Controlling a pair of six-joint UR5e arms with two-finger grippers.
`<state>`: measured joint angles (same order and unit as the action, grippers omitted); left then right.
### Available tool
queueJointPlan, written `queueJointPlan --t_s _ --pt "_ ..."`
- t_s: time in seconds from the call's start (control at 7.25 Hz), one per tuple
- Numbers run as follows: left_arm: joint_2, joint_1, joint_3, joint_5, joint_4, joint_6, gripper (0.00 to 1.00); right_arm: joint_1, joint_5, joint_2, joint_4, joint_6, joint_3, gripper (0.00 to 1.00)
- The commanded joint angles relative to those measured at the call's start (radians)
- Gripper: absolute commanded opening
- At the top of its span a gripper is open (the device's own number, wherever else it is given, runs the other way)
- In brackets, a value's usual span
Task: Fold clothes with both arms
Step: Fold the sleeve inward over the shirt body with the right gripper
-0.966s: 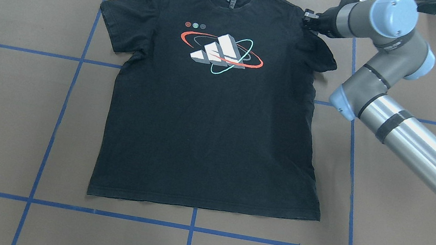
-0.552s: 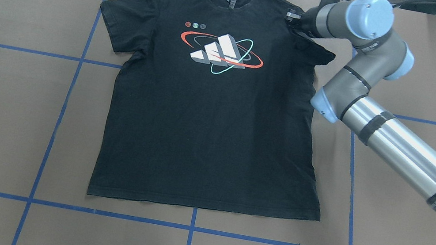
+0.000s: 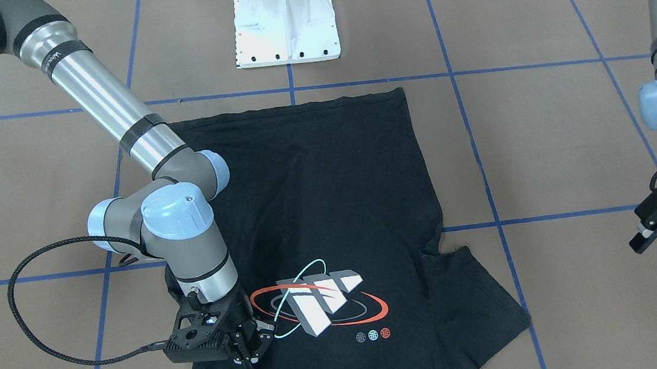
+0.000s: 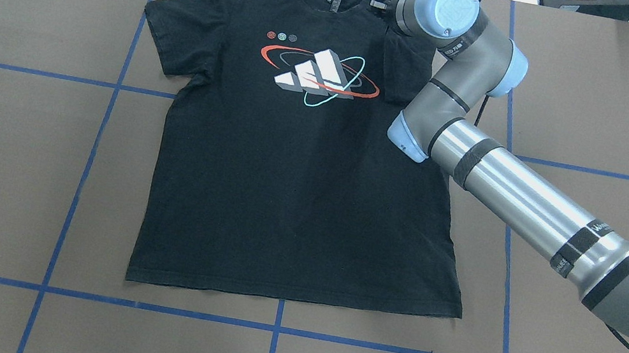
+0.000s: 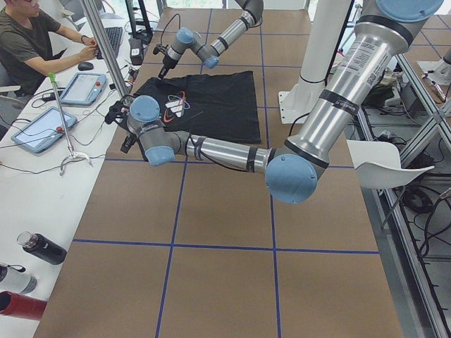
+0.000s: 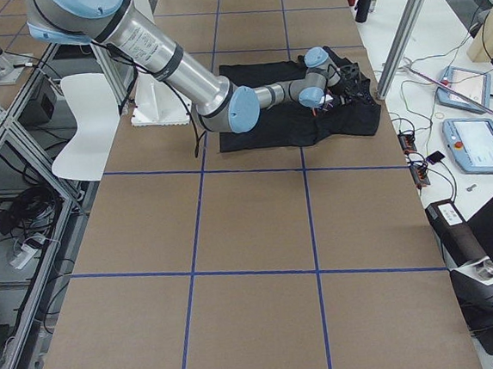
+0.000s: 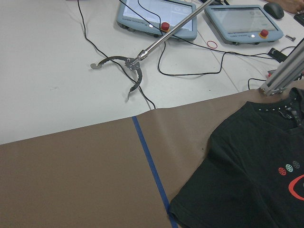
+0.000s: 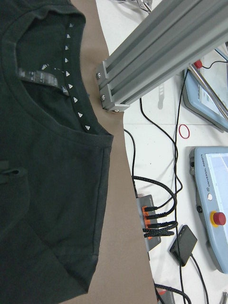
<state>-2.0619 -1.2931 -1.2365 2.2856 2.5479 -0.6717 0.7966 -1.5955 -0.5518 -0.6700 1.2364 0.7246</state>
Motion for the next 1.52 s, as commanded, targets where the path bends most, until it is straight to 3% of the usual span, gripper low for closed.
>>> queueJointPlan --t_s 0.0,0.14,0.28,0.83,1.1,1.38 --pt "0.0 0.0 -0.005 0.0 0.0 0.0 1.0 0.0 0.016 0.01 0.0 0.002 -0.016 0.0" --pt "0.002 0.0 -0.006 0.0 0.0 0.0 1.0 -0.008 0.017 0.022 0.0 0.002 -0.016 0.35" --pt "0.002 0.0 -0.006 0.0 -0.001 -0.002 1.0 -0.023 0.032 0.023 0.0 0.002 -0.016 0.97" --pt "-0.001 0.0 -0.005 0.0 -0.003 -0.009 1.0 -0.027 0.028 0.035 0.0 0.056 0.01 0.99" --pt "-0.012 0.065 -0.032 -0.003 -0.001 -0.159 1.0 0.016 -0.077 0.027 -0.008 0.1 0.067 0.99" --pt "-0.035 0.196 -0.028 -0.206 0.0 -0.291 1.0 0.11 -0.257 -0.032 -0.142 0.109 0.224 0.99"
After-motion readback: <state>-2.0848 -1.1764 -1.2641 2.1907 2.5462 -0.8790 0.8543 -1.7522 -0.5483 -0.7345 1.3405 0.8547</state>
